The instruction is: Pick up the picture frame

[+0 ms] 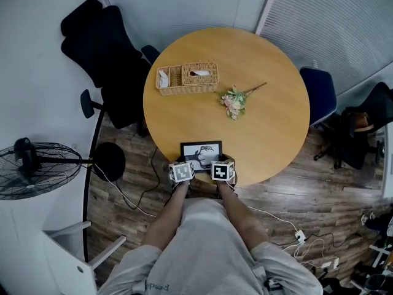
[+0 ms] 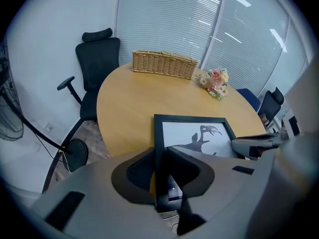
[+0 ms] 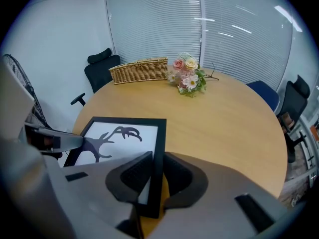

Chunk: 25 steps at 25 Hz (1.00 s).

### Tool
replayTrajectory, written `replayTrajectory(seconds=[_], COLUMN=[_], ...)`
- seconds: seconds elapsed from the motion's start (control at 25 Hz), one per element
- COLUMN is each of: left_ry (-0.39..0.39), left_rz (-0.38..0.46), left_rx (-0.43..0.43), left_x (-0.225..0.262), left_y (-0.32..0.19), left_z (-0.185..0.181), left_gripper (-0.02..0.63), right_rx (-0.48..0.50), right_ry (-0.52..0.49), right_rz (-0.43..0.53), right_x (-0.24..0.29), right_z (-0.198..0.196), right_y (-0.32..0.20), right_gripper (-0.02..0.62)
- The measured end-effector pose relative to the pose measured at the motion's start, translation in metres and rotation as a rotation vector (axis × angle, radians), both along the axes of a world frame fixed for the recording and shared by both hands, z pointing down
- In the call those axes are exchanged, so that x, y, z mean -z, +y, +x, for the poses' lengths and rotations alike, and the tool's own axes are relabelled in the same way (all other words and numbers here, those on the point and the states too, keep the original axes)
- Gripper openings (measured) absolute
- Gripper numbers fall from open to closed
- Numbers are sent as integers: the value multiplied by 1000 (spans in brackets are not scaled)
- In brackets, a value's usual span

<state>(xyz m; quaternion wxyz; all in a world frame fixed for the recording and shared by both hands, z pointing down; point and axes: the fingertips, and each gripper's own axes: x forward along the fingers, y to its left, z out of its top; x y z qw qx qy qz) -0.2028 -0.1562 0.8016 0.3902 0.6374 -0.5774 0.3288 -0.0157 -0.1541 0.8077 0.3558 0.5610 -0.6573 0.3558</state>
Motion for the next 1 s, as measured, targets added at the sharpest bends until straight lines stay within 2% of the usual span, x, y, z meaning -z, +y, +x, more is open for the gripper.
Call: replayTrajectory(seconds=[0.16,0.28,0.52,0.8,1.0], left_ry=[11,27,53,44,39], left_rz=[8,-23,-32,-21,18], left_rx=[11,30,41,40,34], left_x=[-1,2,2,5,12], left_y=[1,8,10,9,0], left_z=[1,1,1,0,-2], left_gripper=[89,89,89,89,89], right_rx=[-4,-4,-10,-21,-35], right_ry=[6,9,5,-1,-32], right_rz=[-4,-11,-21,-4,21], right_x=[1,0,3,8,14], right_z=[0,0,1,2,-1], right_y=[0,2,2,1,-6], right_gripper=[75,75,71,69,69])
